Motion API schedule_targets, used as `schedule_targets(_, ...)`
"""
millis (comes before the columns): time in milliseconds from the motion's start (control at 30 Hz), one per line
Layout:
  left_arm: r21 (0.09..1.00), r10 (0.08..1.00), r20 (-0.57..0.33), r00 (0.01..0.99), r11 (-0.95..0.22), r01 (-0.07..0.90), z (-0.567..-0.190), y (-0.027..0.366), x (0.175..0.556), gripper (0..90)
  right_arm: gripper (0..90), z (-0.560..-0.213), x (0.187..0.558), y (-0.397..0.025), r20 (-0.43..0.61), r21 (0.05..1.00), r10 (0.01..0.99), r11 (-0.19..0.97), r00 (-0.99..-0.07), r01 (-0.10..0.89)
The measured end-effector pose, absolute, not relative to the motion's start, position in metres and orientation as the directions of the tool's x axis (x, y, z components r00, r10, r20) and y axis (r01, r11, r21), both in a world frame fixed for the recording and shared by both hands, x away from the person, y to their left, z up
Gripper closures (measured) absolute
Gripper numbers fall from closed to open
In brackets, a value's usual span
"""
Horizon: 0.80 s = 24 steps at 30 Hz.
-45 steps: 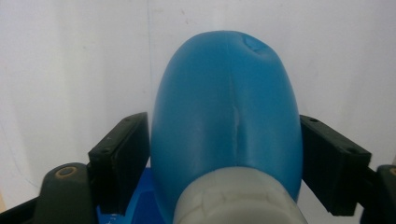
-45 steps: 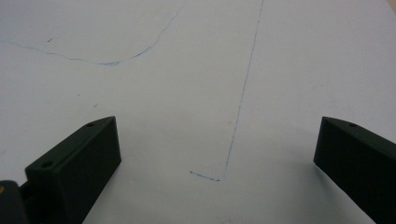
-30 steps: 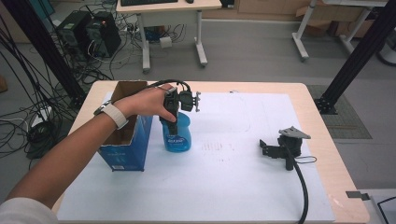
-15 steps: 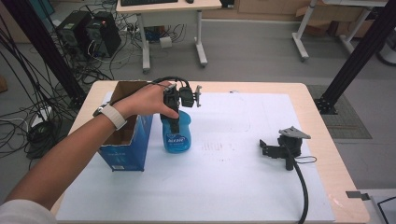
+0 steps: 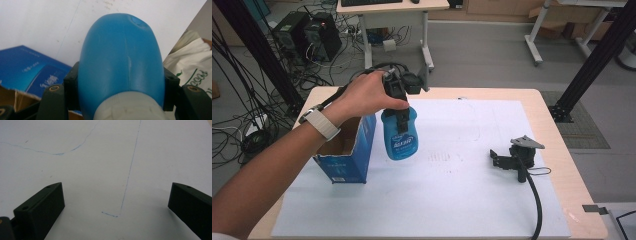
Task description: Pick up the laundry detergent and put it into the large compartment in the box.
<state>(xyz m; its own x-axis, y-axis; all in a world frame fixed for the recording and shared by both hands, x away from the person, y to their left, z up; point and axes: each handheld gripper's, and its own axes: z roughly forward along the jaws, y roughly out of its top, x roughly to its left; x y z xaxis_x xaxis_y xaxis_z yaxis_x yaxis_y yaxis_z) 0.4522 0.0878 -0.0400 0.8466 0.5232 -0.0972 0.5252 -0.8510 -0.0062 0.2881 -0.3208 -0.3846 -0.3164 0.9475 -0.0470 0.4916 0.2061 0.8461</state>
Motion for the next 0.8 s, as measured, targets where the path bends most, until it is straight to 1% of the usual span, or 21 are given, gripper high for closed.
schedule_targets(133,0.017,0.593,-0.108,0.798,-0.801,0.598,-0.026,0.100,0.448,38.0,0.0,-0.384,0.288,-0.321,-0.050,0.846,0.947,0.209,-0.318,0.491)
schedule_targets(200,0.027,0.642,-0.113,0.759,-0.761,0.648,-0.017,0.107,0.446,38.0,0.0,-0.385,0.288,-0.321,-0.049,0.846,0.947,0.208,-0.317,0.490)
schedule_targets(333,0.023,0.708,-0.114,0.697,-0.700,0.714,-0.001,0.119,0.445,38.0,0.0,-0.385,0.288,-0.321,-0.049,0.846,0.947,0.208,-0.317,0.491)
schedule_targets(467,0.062,0.777,-0.114,0.619,-0.617,0.785,0.019,0.142,0.441,38.0,0.0,-0.384,0.288,-0.321,-0.047,0.846,0.948,0.206,-0.316,0.492)
schedule_targets(633,0.099,0.847,-0.104,0.522,-0.513,0.853,0.039,0.167,0.434,38.0,0.0,-0.385,0.288,-0.321,-0.046,0.846,0.948,0.205,-0.316,0.492)
schedule_targets(800,0.092,0.888,-0.087,0.451,-0.444,0.891,0.052,0.185,0.434,38.0,0.0,-0.384,0.288,-0.321,-0.047,0.846,0.948,0.206,-0.316,0.492)
